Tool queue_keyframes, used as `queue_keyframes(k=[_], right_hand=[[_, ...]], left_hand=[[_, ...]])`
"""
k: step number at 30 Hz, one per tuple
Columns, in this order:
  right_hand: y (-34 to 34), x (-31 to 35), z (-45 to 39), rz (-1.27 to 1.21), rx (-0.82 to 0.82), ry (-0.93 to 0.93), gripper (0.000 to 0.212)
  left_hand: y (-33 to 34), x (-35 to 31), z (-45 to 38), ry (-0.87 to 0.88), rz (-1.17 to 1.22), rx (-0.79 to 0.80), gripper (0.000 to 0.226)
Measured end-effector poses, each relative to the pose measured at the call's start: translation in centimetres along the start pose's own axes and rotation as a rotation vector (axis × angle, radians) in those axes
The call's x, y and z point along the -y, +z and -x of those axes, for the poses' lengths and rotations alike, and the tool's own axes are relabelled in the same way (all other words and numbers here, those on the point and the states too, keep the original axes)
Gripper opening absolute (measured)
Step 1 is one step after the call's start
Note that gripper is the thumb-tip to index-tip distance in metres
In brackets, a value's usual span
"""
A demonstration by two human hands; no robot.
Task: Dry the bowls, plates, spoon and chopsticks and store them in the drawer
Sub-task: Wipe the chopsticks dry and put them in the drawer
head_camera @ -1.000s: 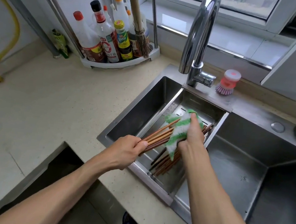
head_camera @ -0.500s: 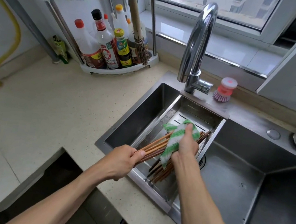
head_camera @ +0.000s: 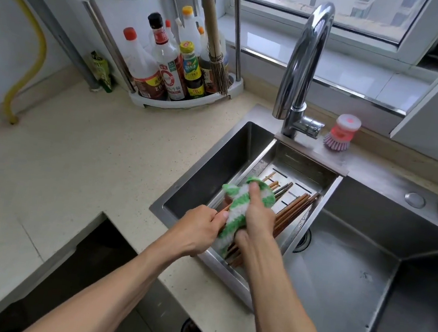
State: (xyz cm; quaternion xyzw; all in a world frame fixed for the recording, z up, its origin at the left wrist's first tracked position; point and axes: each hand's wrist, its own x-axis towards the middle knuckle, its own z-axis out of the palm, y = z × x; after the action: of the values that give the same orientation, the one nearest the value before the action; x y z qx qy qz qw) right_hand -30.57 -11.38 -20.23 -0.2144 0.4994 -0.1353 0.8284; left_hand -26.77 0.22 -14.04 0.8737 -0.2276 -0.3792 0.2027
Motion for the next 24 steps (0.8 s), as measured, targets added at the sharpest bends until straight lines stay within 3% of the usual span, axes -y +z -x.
queue_keyframes(k=[3,7,11,13,16,22,24], right_hand=[[-0.6,0.6,-0.7,-0.027,-0.001,0.031,0.028],[-1.5,2.5,-1.8,-0.029,-0.129,-0.052,0.038],[-0.8,-1.4,0.4,0.17,-0.044,0.009,0.028],[-0.9,0.0,0.1,0.147,-0.006,0.009,0.026],[-1.0,3.5,-1.4,0.003,-0.097,-0.05,0.027],[-0.3,0.4,0.7,0.154,0.032,0.027,0.032],[-1.3,2.9,-0.8,0.093,-0.043,-0.019,0.036]], left_hand=[[0.1,0.2,0.2,-0.005,0.009,0.019,0.046],[0.3,0.3,0.8,-0.001,-0.008,0.054,0.045],[1.0,0.3,-0.1,-0.028,0.007,-0.025,0.048],[1.1,0.4,0.4,-0.031,0.045,-0.036,0.049],[0.9,0.0,0.9,0.005,0.034,-0.032,0.05],[0.6,-0.8,-0.2,0.016,0.033,-0.093,0.05],[0.4,-0.3,0.7,0.014,0.021,-0.023,0.049]])
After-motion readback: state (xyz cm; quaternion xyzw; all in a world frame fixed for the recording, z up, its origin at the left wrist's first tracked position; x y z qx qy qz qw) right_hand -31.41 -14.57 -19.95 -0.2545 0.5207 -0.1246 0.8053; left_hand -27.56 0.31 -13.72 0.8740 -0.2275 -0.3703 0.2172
